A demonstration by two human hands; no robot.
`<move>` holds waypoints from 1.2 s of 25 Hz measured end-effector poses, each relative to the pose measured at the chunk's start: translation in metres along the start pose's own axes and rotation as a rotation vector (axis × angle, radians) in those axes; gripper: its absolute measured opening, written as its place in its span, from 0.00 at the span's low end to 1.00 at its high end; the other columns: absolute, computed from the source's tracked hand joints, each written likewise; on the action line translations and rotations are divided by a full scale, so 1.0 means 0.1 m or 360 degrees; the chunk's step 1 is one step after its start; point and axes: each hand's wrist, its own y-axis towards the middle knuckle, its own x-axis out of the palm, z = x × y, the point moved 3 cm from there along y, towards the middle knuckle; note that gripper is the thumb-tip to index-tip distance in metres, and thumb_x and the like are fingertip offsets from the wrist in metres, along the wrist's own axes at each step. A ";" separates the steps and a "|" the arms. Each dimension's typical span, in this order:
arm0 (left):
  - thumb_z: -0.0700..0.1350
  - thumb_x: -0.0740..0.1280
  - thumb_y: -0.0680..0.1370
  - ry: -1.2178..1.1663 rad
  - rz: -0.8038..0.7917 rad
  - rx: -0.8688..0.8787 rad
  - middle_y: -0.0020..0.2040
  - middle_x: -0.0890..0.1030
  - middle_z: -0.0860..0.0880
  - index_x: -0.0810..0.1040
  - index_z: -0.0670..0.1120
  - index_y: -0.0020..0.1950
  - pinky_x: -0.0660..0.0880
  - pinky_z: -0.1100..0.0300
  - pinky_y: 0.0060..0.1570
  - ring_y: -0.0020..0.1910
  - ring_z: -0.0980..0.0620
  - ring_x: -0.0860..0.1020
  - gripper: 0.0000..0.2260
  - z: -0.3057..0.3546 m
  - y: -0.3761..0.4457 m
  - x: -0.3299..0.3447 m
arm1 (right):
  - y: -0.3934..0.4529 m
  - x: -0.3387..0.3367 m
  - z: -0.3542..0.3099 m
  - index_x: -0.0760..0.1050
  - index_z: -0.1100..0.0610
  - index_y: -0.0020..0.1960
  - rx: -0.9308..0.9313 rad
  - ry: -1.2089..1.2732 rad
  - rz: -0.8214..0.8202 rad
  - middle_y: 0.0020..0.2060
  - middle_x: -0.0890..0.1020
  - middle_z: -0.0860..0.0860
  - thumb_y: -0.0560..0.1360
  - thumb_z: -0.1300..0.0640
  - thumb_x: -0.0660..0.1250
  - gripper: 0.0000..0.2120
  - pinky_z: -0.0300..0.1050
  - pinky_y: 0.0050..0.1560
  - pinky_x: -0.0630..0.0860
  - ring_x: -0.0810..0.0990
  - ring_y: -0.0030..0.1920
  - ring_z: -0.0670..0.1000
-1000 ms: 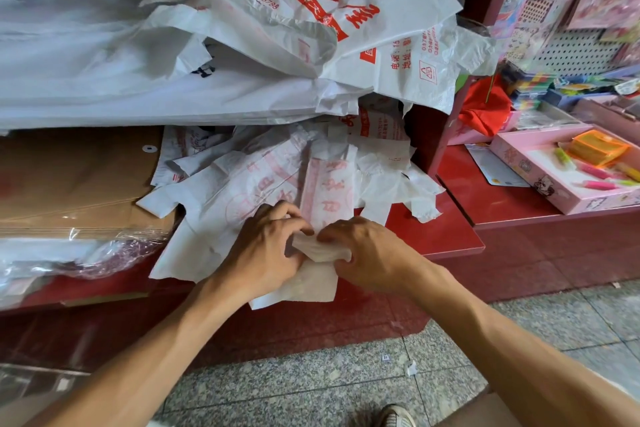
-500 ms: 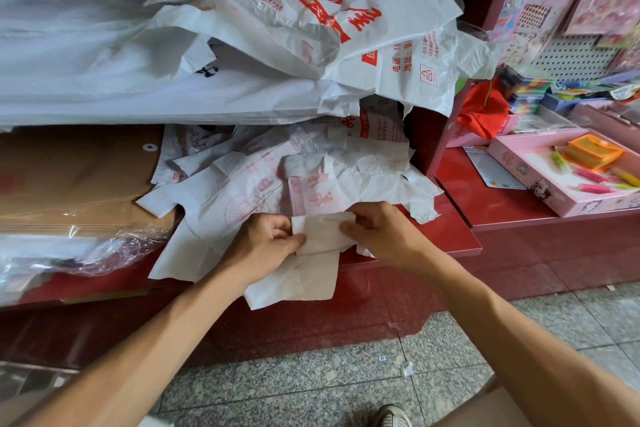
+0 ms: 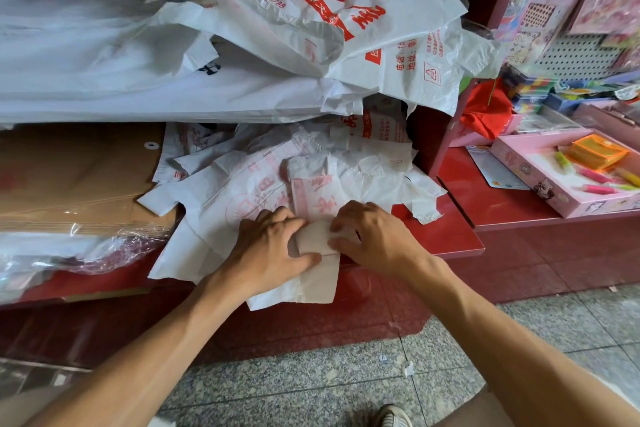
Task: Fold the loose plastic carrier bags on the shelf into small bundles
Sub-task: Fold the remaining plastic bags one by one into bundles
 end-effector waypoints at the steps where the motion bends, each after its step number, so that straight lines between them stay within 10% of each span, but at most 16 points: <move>1: 0.69 0.54 0.65 0.0038 0.0006 0.0004 0.56 0.72 0.57 0.76 0.54 0.64 0.68 0.51 0.59 0.59 0.52 0.72 0.35 0.00 0.01 -0.01 | -0.01 0.00 0.03 0.77 0.49 0.61 0.0015 0.0007 -0.0137 0.61 0.75 0.44 0.74 0.41 0.67 0.18 0.48 0.53 0.74 0.73 0.58 0.49; 8: 0.69 0.53 0.66 0.0190 -0.0018 0.0015 0.54 0.69 0.57 0.76 0.56 0.61 0.63 0.54 0.54 0.57 0.53 0.69 0.30 0.02 0.02 -0.01 | -0.02 -0.04 0.07 0.72 0.52 0.68 0.0101 -0.0072 -0.0191 0.61 0.73 0.48 0.76 0.48 0.66 0.22 0.48 0.59 0.72 0.71 0.60 0.51; 14: 0.60 0.65 0.75 -0.0283 0.0279 -0.0119 0.43 0.76 0.57 0.82 0.53 0.44 0.71 0.53 0.47 0.46 0.51 0.77 0.12 -0.04 0.04 0.04 | 0.04 -0.09 0.11 0.83 0.54 0.48 0.0315 0.0410 -0.0011 0.46 0.76 0.49 0.75 0.56 0.67 0.06 0.40 0.41 0.73 0.77 0.42 0.49; 23: 0.57 0.72 0.72 -0.0384 0.0296 -0.0223 0.40 0.76 0.57 0.75 0.51 0.30 0.74 0.53 0.49 0.46 0.52 0.78 0.15 -0.04 0.08 0.03 | 0.06 -0.10 0.20 0.65 0.59 0.33 0.0578 0.0605 -0.0128 0.27 0.68 0.50 0.81 0.57 0.61 0.18 0.41 0.29 0.61 0.65 0.28 0.47; 30: 0.70 0.60 0.67 -0.0084 0.0123 0.0269 0.69 0.73 0.54 0.71 0.51 0.71 0.69 0.48 0.64 0.67 0.52 0.71 0.37 0.11 0.02 0.12 | 0.05 -0.06 0.19 0.74 0.54 0.56 0.0589 0.0603 -0.0036 0.39 0.81 0.47 0.75 0.54 0.70 0.11 0.41 0.36 0.70 0.76 0.36 0.46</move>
